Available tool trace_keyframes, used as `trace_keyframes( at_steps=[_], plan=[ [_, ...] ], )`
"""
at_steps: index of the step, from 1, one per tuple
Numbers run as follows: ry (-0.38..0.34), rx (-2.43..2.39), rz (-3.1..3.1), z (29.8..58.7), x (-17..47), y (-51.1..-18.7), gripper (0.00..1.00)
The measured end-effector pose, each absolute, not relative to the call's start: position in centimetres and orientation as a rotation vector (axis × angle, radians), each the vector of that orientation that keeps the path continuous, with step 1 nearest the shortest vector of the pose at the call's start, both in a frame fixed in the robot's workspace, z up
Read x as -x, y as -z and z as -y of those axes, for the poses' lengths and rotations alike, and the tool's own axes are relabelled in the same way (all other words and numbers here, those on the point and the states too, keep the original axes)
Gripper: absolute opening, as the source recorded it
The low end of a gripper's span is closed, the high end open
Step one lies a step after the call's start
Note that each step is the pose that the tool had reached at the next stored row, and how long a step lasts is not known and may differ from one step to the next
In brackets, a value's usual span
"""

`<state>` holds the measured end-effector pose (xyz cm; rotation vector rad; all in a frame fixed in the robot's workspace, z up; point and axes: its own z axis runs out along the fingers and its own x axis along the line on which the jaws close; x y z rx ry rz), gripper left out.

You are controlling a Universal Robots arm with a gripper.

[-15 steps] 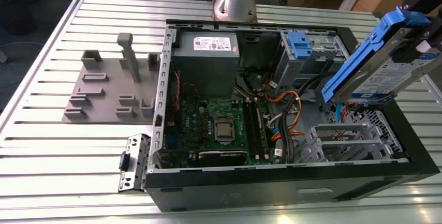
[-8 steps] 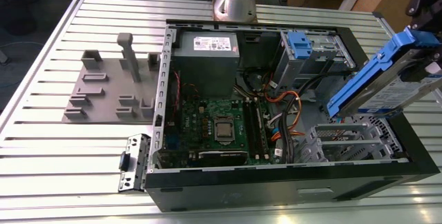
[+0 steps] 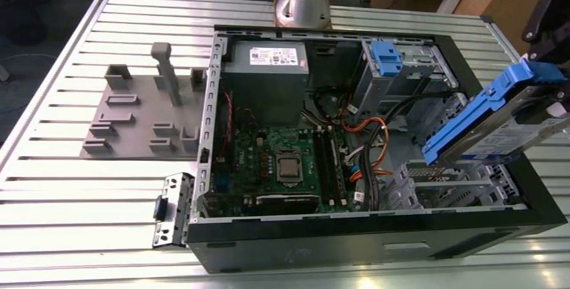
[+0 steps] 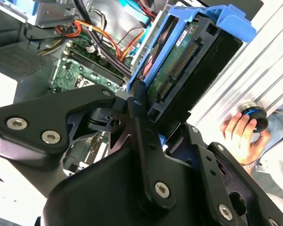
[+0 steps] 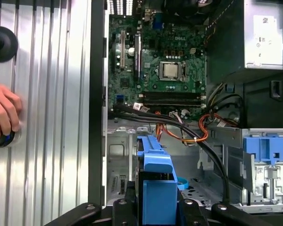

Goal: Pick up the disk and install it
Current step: 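Pick up the disk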

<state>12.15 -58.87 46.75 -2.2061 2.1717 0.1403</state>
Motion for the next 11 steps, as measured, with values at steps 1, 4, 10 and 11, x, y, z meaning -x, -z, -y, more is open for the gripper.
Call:
trace_keyframes(
  at_steps=[1, 4, 10, 11],
  plan=[
    [-0.140, 2.206, -2.171, 59.1, -12.2, -46.6, 0.36],
    [-0.141, 2.206, -2.171, 59.6, -12.2, -46.1, 0.36],
    [-0.139, 2.164, -2.212, 59.7, -12.4, -45.1, 0.36],
    [-0.139, 2.150, -2.224, 59.7, -12.4, -45.0, 0.36]
  ],
)
